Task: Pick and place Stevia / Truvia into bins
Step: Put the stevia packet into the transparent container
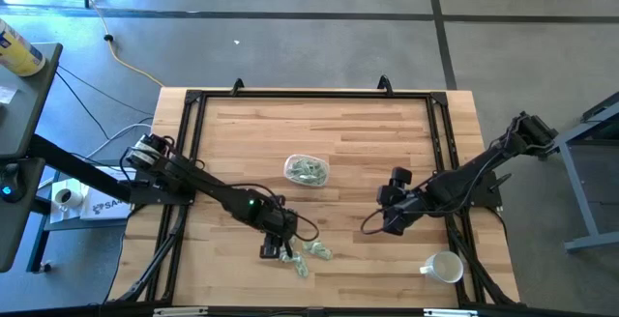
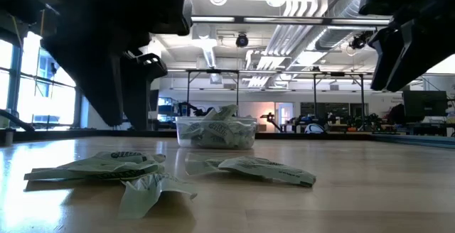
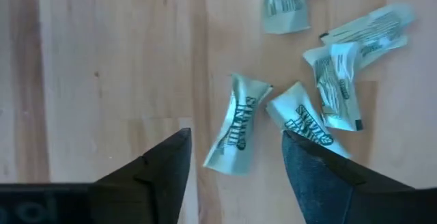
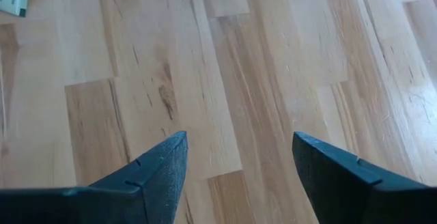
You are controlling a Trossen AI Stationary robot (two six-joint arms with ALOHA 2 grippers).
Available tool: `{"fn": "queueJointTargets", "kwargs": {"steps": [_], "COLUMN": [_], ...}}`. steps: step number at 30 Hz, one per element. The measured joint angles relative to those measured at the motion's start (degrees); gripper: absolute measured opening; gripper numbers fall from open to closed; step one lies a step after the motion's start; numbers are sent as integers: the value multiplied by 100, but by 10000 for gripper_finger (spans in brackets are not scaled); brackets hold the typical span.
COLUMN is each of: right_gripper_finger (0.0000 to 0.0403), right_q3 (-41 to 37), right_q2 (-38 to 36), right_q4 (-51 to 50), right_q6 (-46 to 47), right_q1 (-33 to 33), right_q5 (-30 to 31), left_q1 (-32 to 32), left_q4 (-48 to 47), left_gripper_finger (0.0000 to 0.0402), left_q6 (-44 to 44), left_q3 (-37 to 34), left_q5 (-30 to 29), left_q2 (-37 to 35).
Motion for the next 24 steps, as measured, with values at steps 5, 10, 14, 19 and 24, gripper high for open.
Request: {"fn": "queueJointTargets", "kwargs": {"steps": [5,10,14,19,24], "right_gripper_finger": [257,257,257,257,257], "right_q3": [2,2,2,2,4], "right_q2": [0,0,0,0,0], "right_q4": [18,20,22,61,140], "right_q6": [-5,4,22,26,132], "right_q1": [-88,-146,-147,-147,-147], "right_q5": [-25,-51,-24,156,167], "left_q1": [-16,-12,-9,9,254], "left_q4": [-2,11,9,71,123], "left_gripper_finger": [256,215,162,77,23], "left_q6": [248,268,317,682,757], "left_q3": [0,22,20,15,8], "left_q5": [132,-44,-92,-234,-171], "left_q2": [347,548,578,591,564]}}
